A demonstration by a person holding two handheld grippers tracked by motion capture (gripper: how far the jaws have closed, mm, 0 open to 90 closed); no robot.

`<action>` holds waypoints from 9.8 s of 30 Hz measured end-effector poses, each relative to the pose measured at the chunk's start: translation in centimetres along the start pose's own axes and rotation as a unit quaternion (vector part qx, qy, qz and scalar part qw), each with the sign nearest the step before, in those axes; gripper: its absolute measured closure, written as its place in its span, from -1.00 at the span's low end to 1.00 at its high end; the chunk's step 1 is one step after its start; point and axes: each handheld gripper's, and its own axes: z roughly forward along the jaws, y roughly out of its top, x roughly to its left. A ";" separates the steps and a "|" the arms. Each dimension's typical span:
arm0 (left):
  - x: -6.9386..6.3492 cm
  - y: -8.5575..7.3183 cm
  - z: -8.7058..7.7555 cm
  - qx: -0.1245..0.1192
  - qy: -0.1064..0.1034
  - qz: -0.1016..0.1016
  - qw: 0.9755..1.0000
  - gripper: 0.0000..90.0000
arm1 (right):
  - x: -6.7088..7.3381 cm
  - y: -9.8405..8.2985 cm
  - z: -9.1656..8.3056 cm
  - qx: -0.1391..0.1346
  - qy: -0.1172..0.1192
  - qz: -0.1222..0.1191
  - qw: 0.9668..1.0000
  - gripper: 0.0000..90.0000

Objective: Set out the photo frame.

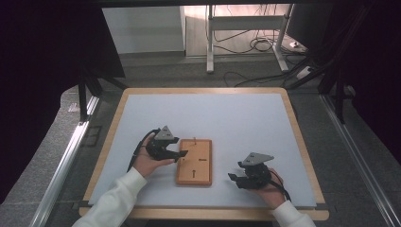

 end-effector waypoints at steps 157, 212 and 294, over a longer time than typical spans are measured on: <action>4.6 4.6 6.5 0.060 -0.121 -0.041 0.990 0.82 | 10.7 6.4 3.3 0.000 -0.146 -0.364 0.920 0.23; 7.0 -0.7 -0.7 -0.052 -0.027 -0.083 0.995 0.14 | 6.5 12.1 0.2 0.027 -0.120 -0.348 0.929 0.56; 7.6 -1.9 -0.4 -0.041 -0.012 -0.091 0.995 0.14 | 0.8 18.8 -1.6 0.083 0.088 -0.227 0.966 0.54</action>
